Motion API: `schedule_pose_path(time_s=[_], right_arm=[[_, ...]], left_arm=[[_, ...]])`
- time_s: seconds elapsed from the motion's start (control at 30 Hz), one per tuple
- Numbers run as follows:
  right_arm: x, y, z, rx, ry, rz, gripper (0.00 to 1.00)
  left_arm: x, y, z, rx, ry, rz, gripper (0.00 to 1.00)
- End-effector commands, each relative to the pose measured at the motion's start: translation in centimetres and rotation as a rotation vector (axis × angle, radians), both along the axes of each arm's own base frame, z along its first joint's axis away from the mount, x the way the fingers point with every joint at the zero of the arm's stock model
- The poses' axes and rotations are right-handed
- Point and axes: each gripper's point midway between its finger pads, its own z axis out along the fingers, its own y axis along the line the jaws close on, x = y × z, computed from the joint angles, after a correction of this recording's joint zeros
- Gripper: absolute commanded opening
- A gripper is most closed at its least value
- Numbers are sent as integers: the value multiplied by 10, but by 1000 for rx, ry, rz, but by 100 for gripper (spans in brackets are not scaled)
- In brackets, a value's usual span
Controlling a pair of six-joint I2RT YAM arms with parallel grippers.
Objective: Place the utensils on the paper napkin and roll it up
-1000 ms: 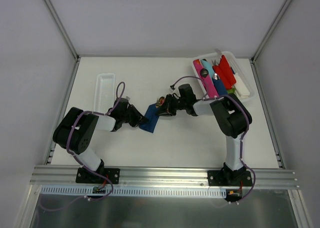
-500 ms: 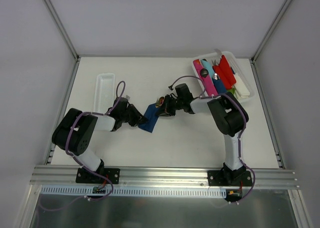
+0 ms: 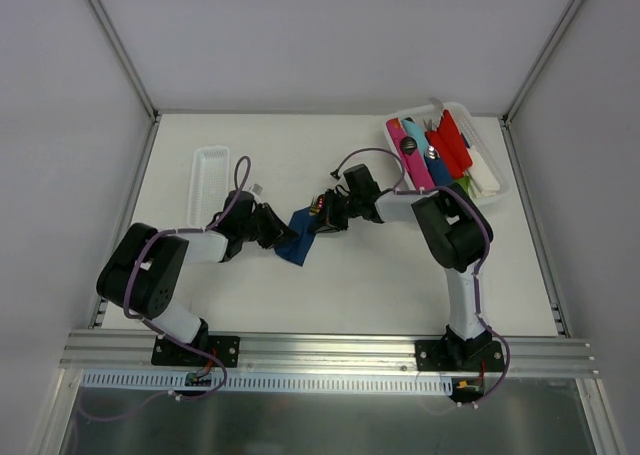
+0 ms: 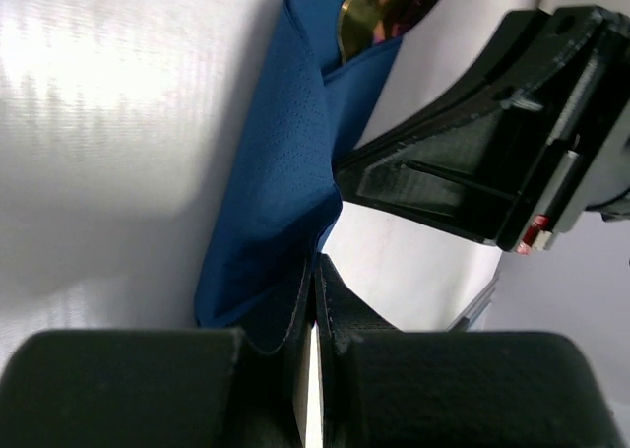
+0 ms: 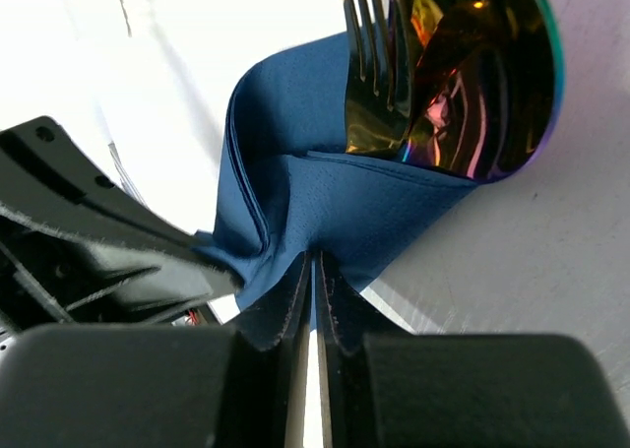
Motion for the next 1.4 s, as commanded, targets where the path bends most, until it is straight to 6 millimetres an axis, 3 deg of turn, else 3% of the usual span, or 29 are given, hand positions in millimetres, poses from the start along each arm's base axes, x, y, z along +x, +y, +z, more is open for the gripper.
schedule_pose_path(time_s=[0.0,0.17,0.37,0.77,1.17,1.37], right_arm=[[-2,-5,-15,-65,5,3,8],[-2,-6,-16,-75,4,3,8],[-2,-6,-16,-80,5,1,8],[-2,-8,-19,-89,7,-5,8],[0,-12,-18,-104,-9,-2,8],[17,-28,-9,-165,-67,3,11]], left_arm=[[8,-20,36,-77,-124,-71,0],[3,-37,48,-158,-154,-118,0],[-3,-56,47,-220,-142,-159,0],[-26,-72,7,-302,-31,-159,0],[-38,-55,-39,-120,67,-108,0],[-47,-44,-62,-15,151,-101,0]])
